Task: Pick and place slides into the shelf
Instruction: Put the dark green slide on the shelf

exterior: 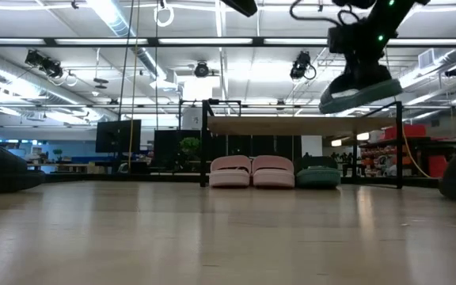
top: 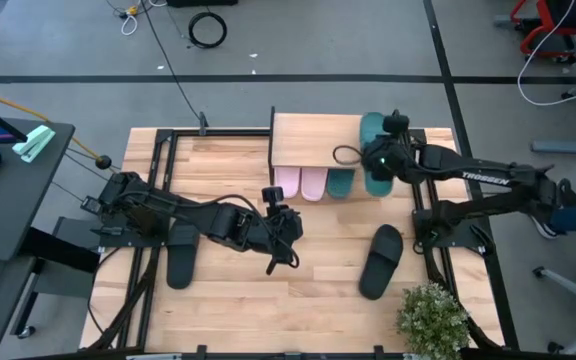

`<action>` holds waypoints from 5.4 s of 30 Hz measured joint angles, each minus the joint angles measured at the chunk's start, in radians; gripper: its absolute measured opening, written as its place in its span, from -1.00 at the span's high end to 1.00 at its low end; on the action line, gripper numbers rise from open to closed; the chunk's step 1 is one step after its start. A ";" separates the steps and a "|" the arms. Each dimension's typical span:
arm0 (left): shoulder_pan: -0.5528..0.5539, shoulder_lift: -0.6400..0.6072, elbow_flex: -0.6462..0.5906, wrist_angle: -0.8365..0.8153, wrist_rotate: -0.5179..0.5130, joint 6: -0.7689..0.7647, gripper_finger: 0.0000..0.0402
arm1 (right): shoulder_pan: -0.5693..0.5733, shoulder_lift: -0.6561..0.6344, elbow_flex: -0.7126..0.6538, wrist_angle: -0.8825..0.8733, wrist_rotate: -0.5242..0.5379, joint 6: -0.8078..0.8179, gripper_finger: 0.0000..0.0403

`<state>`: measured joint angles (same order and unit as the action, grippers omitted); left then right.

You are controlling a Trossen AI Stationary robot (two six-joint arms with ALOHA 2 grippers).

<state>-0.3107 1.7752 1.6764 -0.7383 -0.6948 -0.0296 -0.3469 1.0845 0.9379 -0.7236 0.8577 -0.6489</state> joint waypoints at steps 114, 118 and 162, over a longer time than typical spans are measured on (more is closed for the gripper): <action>0.000 0.000 0.000 0.000 0.000 -0.031 0.47 | -0.373 0.060 -0.010 0.166 -0.263 -0.060 0.28; 0.000 0.000 0.000 0.001 0.000 -0.038 0.47 | -0.305 0.041 -0.010 0.159 -0.193 -0.033 0.22; -0.008 0.000 -0.001 -0.019 0.001 -0.038 0.47 | -0.351 0.145 0.099 0.039 -0.233 0.104 0.21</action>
<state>-0.3183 1.7752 1.6756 -0.7574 -0.6941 -0.0673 -0.6979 1.2298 1.0370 -0.6849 0.6248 -0.5447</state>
